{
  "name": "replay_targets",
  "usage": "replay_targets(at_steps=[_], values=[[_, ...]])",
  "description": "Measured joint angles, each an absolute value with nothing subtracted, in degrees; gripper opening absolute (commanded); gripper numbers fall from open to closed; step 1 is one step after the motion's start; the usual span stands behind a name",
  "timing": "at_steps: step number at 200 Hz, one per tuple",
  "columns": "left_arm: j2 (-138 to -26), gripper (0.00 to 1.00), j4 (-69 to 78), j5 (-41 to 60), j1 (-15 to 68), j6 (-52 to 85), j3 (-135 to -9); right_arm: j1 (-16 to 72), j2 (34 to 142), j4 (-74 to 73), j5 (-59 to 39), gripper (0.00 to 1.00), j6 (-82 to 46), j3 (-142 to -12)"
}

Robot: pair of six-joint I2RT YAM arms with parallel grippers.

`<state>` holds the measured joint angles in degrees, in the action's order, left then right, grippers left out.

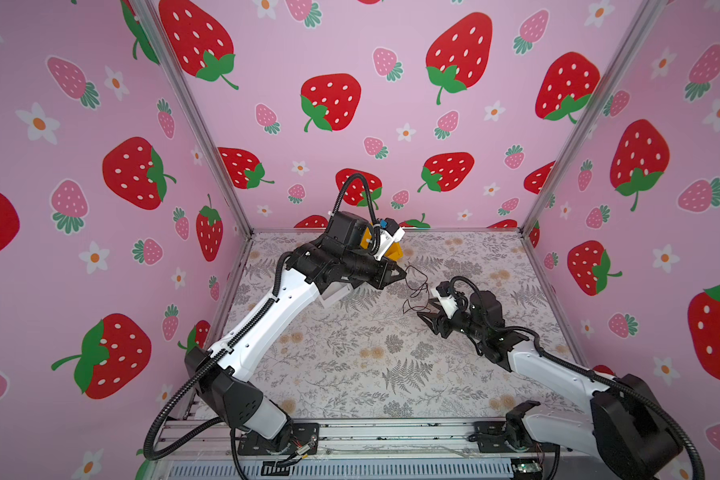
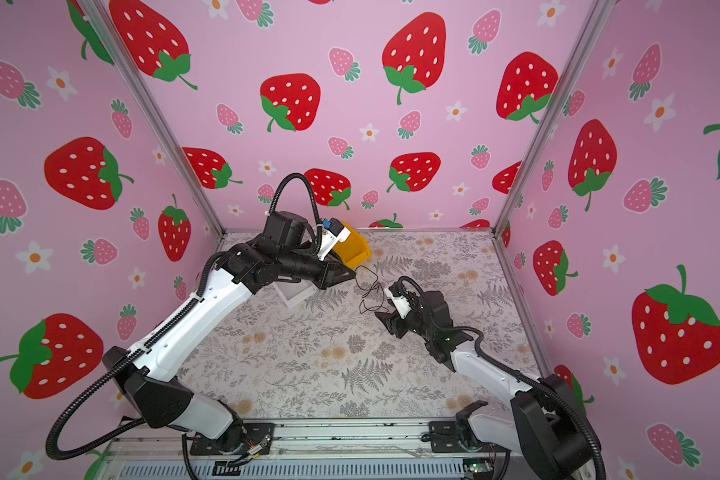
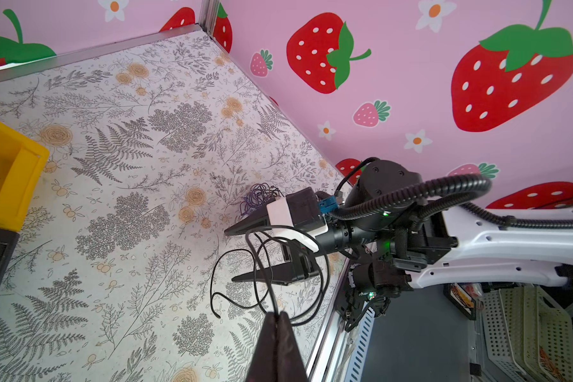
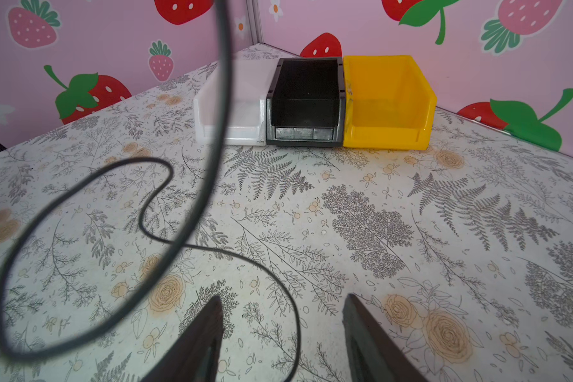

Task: Untangle the cables

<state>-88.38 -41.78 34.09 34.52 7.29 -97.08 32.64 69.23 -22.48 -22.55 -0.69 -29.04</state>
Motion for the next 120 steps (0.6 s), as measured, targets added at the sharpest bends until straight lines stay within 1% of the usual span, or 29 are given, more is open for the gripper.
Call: replay_targets(at_steps=[2, 17, 28, 41, 53, 62, 78, 120], values=[[-88.4, 0.0, -41.8, 34.1, 34.5, 7.3, -97.1, 32.6, 69.4, -22.7, -22.5, 0.52, -0.6, -29.0], [-88.4, 0.0, -41.8, 34.1, 34.6, 7.1, -97.1, 32.6, 69.9, -23.5, -22.7, 0.34, -0.7, -29.0], [-88.4, 0.0, -41.8, 33.9, 34.6, 6.9, -97.1, 32.6, 70.1, -24.0, -22.8, 0.24, -0.3, -29.0], [-88.4, 0.0, -41.8, 33.5, 34.6, 6.4, -97.1, 32.6, 70.2, -24.5, -23.0, 0.15, -0.3, -29.0], [-88.4, 0.0, -41.9, 33.2, 34.6, 6.0, -97.1, 32.6, 70.2, -24.6, -23.0, 0.1, -0.6, -29.0], [-88.4, 0.0, -42.0, 32.9, 34.5, 5.7, -97.1, 32.6, 70.2, -24.8, -22.9, 0.05, -0.2, -29.0], [-88.2, 0.0, -42.3, 32.4, 34.1, 5.3, -97.0, 32.6, 70.2, -24.8, -22.2, 0.0, -0.4, -29.0], [-85.4, 0.0, -42.6, 31.4, 31.0, 4.5, -94.5, 32.2, 68.6, -24.8, -17.8, 0.0, -0.4, -29.0]])
